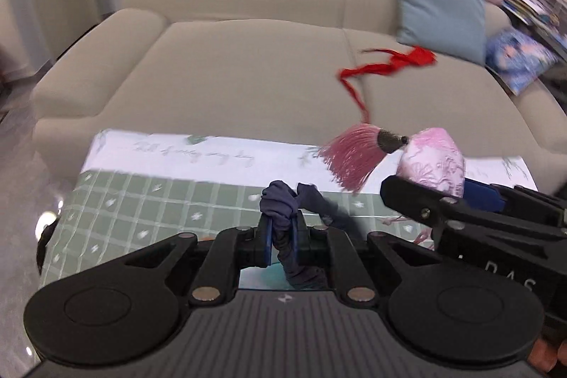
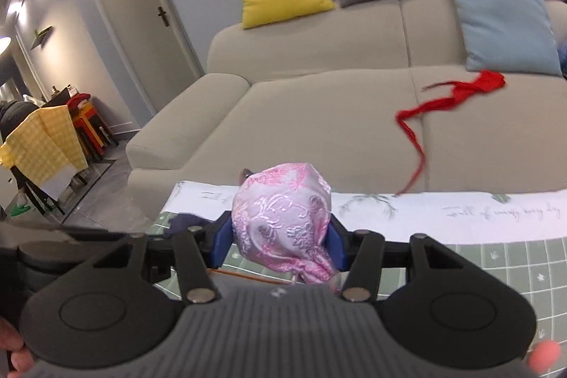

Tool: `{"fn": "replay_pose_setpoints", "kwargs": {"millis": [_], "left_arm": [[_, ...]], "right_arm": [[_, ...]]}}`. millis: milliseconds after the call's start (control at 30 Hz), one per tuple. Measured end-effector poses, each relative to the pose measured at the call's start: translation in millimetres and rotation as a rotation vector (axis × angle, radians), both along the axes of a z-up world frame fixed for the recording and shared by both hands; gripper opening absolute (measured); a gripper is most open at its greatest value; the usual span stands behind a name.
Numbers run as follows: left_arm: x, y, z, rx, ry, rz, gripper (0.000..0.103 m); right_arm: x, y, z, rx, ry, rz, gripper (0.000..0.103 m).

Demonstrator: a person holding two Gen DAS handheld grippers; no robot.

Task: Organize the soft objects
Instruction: 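Carry the navy headband and pink pouch over the white box with both tools, then lower both items into the white box and open both tools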

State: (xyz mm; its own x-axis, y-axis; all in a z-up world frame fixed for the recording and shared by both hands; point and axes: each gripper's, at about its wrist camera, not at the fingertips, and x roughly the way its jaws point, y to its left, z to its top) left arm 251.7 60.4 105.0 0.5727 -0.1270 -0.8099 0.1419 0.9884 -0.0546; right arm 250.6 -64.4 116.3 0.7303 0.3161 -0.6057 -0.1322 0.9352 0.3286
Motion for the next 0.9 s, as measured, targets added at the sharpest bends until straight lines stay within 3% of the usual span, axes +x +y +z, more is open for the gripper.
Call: {"fn": "replay_pose_setpoints", "kwargs": {"millis": [133,267,433,633,733,900], "left_arm": [[-9,41,4,-0.080,0.020,0.034,0.011],[-24,66,-3,-0.090,0.034,0.011,0.011],[-34,86,-28,-0.155,0.085,-0.034,0.011],[-35,95,-65,-0.215,0.131,-0.033,0.011],[-34,92,-85,-0.211,0.147,-0.058,0.011],[-32,79,-114,-0.123,0.161,-0.065,0.011]], "right_arm": [[1,28,3,0.068,0.010,0.065,0.053],[-1,56,-4,0.006,0.054,0.133,0.053],[11,72,-41,-0.071,0.160,0.120,0.053],[16,56,-101,-0.138,0.296,0.076,0.053],[11,50,-124,-0.171,0.333,0.072,0.053],[5,49,-147,-0.195,0.362,0.063,0.053]]}}
